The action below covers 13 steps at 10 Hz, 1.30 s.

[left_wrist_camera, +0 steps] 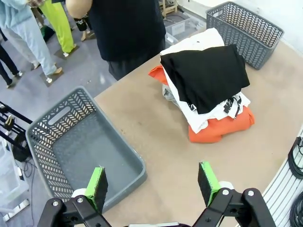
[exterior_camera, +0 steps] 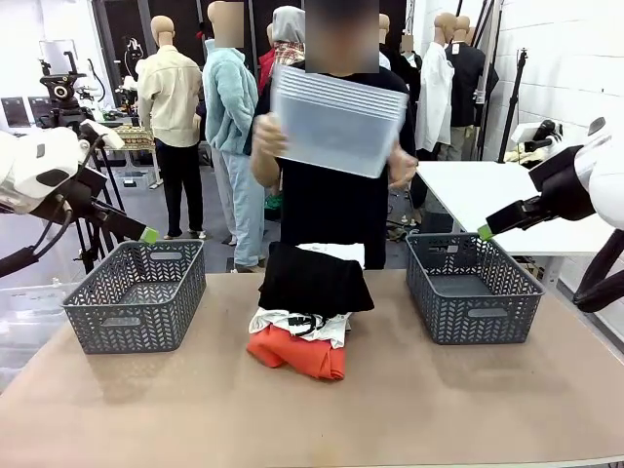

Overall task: Sort the tops and bottoms.
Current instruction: Lift clothes from the center of the table with your left hand.

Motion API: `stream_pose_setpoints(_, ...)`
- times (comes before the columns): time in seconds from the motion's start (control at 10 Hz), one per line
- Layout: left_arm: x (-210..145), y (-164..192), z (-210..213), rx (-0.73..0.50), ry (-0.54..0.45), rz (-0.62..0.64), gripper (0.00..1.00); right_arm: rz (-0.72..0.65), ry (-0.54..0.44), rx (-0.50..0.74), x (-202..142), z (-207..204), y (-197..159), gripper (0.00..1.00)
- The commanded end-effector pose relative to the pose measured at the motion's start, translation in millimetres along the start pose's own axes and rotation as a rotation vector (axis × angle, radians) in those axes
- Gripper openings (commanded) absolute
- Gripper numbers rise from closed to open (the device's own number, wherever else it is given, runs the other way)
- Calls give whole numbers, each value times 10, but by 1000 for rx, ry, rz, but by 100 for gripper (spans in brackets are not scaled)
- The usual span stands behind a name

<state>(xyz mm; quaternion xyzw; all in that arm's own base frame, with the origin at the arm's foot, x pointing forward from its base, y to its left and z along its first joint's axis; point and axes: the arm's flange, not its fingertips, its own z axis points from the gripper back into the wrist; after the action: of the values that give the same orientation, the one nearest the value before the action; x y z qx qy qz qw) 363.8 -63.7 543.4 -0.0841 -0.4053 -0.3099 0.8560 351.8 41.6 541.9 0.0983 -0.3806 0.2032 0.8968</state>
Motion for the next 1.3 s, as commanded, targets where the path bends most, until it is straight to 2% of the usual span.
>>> stream_pose_setpoints(0.0,13,-8,34,0,-7,-4,100,-12,-17,-8,20,49,-1,100)
stream_pose_setpoints(1.2,13,-8,34,0,-7,-4,100,-12,-17,-8,20,49,-1,100)
